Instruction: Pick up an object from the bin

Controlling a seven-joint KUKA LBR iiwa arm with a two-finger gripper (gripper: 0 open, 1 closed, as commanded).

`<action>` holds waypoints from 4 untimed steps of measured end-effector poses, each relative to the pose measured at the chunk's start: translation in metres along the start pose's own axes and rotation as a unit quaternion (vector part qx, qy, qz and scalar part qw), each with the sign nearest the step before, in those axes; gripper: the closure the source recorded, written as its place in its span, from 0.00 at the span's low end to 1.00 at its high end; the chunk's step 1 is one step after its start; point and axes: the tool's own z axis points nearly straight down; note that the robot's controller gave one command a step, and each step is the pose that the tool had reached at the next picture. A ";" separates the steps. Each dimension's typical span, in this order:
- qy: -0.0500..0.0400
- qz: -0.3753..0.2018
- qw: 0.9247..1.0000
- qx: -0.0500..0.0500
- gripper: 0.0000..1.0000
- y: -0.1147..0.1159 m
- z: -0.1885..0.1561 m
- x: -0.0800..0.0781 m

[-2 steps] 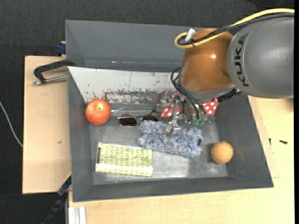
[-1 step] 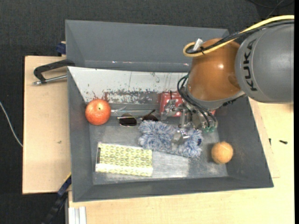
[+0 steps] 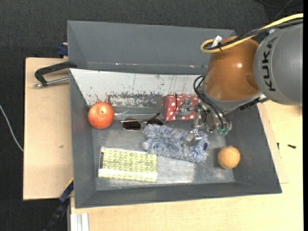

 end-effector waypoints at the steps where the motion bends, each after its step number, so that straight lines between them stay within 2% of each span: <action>1: 0.000 0.020 1.000 0.000 0.00 0.010 0.072 -0.006; 2: 0.000 0.099 0.995 -0.001 1.00 0.011 0.083 0.003; 4: 0.001 0.099 0.995 -0.001 1.00 0.011 0.081 0.004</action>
Offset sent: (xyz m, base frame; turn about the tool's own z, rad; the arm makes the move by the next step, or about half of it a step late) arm -0.0065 0.0089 -0.0873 0.1994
